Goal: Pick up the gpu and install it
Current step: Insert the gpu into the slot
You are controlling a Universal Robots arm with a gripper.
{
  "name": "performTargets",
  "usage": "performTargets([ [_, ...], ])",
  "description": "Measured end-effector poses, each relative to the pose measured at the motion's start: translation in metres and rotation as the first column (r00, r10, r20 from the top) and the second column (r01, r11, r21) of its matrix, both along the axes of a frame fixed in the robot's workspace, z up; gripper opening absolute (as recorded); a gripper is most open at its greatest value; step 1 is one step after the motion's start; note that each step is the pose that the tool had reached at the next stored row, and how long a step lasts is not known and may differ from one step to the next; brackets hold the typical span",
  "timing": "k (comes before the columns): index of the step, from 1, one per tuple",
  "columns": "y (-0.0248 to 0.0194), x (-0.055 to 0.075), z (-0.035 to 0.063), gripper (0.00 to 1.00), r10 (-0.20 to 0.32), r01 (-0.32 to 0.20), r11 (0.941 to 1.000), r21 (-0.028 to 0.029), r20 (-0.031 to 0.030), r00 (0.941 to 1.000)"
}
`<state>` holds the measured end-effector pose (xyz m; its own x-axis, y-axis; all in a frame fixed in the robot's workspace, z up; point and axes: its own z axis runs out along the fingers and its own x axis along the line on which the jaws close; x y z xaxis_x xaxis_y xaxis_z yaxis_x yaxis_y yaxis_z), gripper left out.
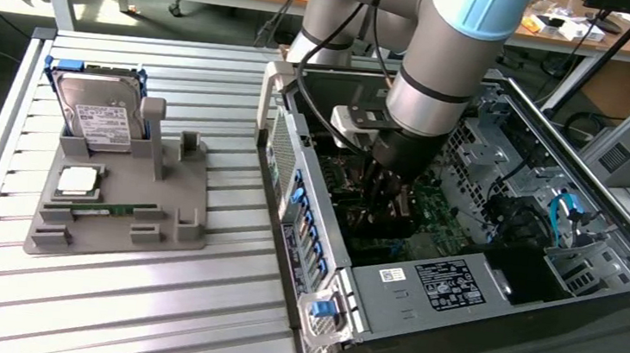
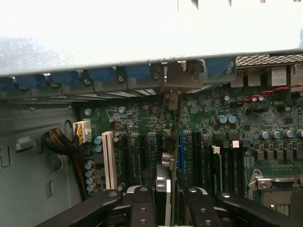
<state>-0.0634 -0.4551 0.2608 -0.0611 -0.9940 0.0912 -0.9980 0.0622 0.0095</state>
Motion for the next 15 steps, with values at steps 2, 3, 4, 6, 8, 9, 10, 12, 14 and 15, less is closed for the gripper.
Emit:
performTargets([
  [2,0.0001,0.0,0.0,0.27,0.0,0.0,1.0,0.0,0.0,1.0],
  [3,0.0002,0.0001,-0.0001,0.27,0.0,0.0,1.0,0.0001,0.0,1.0],
  [4,0.0004,0.0001,-0.0001,0.27,0.0,0.0,1.0,0.0001,0.0,1.0],
  [6,0.0013,0.0,0.0,0.27,0.001,-0.001,1.0,0.0,0.0,1.0],
  [8,0.0028,0.0001,0.0,0.27,0.002,-0.002,1.0,-0.0001,-0.0001,1.0],
  [9,0.003,0.0001,0.0,0.27,0.003,-0.003,1.0,0.0,-0.0001,1.0],
  [10,0.0031,0.0002,0.0,0.27,0.004,-0.004,1.0,0.0,0.0,1.0],
  [12,0.0032,0.0003,-0.0001,0.27,0.006,-0.006,1.0,0.0002,-0.0002,1.0],
  [14,0.0032,0.0008,-0.0001,0.27,0.013,-0.013,0.9999,0.0002,-0.0009,0.9999],
  [15,0.0032,0.0012,-0.0001,0.27,0.021,-0.021,0.9998,0.0001,-0.0012,0.9998],
])
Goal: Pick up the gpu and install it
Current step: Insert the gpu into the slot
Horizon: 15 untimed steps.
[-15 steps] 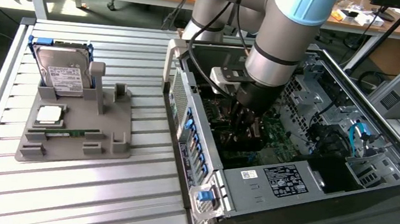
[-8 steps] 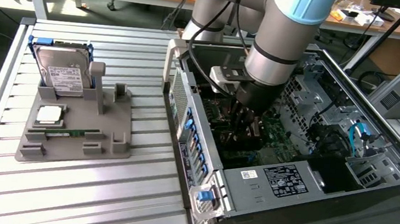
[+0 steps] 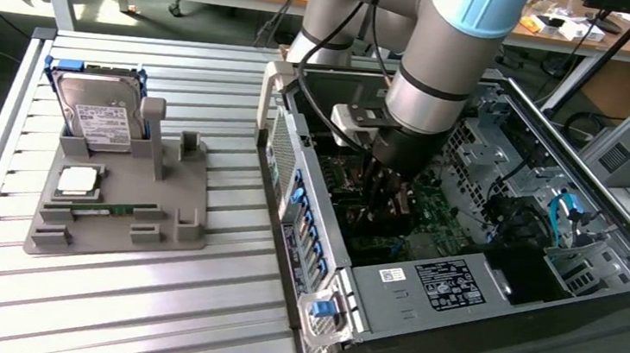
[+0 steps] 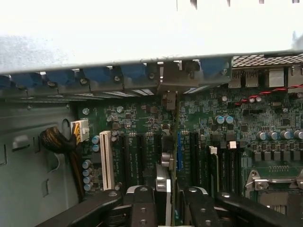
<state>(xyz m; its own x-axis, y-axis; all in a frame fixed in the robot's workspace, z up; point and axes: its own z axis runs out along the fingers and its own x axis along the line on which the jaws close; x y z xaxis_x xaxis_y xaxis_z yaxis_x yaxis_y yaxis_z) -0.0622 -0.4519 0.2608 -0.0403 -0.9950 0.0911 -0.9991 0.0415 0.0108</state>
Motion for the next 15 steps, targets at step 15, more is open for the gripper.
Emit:
performTargets([
  [15,0.0004,0.0022,0.0001,0.27,0.076,-0.076,0.9971,-0.0022,-0.0022,0.9971],
])
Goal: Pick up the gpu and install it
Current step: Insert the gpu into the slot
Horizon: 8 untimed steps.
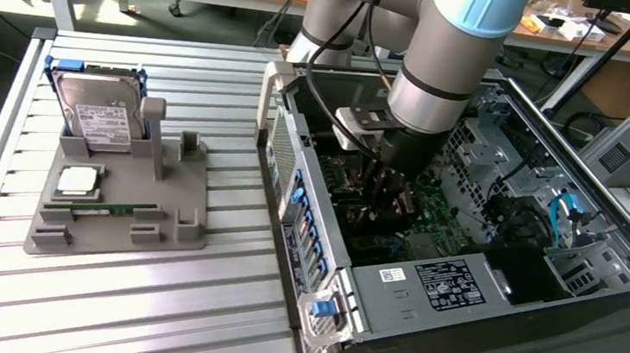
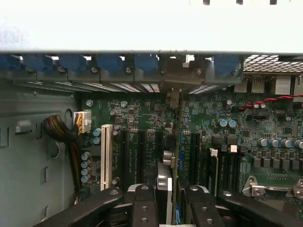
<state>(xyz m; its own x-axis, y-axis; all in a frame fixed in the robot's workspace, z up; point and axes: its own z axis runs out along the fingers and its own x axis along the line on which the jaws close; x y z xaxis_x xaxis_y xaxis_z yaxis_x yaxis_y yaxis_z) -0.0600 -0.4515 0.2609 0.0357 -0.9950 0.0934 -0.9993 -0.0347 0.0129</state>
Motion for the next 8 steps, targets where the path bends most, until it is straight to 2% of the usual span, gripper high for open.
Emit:
performTargets([
  [4,0.0,0.0002,0.0031,0.27,0.0,0.0,1.0,-0.0004,0.0001,1.0],
  [8,0.0001,0.0019,0.0062,0.27,0.0,0.0,1.0,-0.0086,0.0001,1.0],
])
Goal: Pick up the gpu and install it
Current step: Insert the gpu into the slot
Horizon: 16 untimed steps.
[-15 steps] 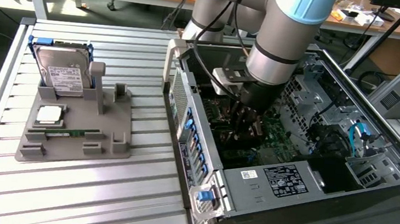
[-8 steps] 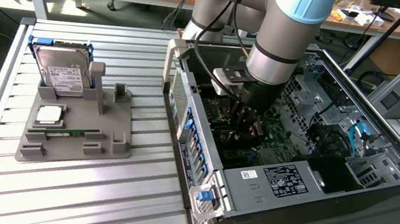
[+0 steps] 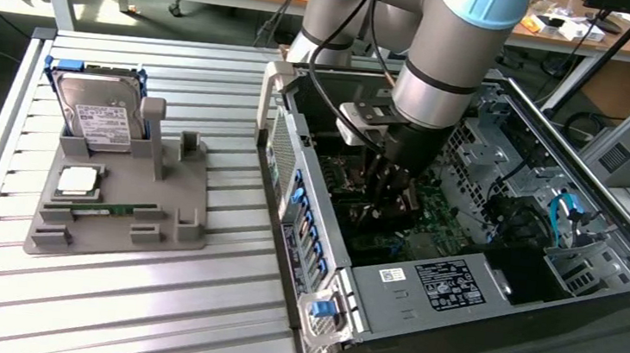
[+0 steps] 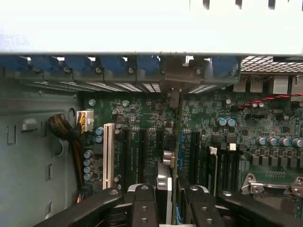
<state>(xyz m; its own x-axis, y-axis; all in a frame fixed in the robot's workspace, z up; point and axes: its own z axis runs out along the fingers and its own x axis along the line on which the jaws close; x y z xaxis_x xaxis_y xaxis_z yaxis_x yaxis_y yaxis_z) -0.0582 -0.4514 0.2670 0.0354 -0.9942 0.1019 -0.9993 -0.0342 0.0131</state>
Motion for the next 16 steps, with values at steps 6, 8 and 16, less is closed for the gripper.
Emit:
performTargets([
  [6,0.0,0.002,0.0038,0.27,0.0,0.0,1.0,-0.0094,0.0,1.0],
  [8,0.0001,0.002,0.0053,0.27,-0.001,0.001,1.0,-0.009,-0.0001,1.0],
  [16,0.0001,0.007,0.011,0.27,-0.001,0.001,1.0,-0.0095,-0.0051,1.0],
])
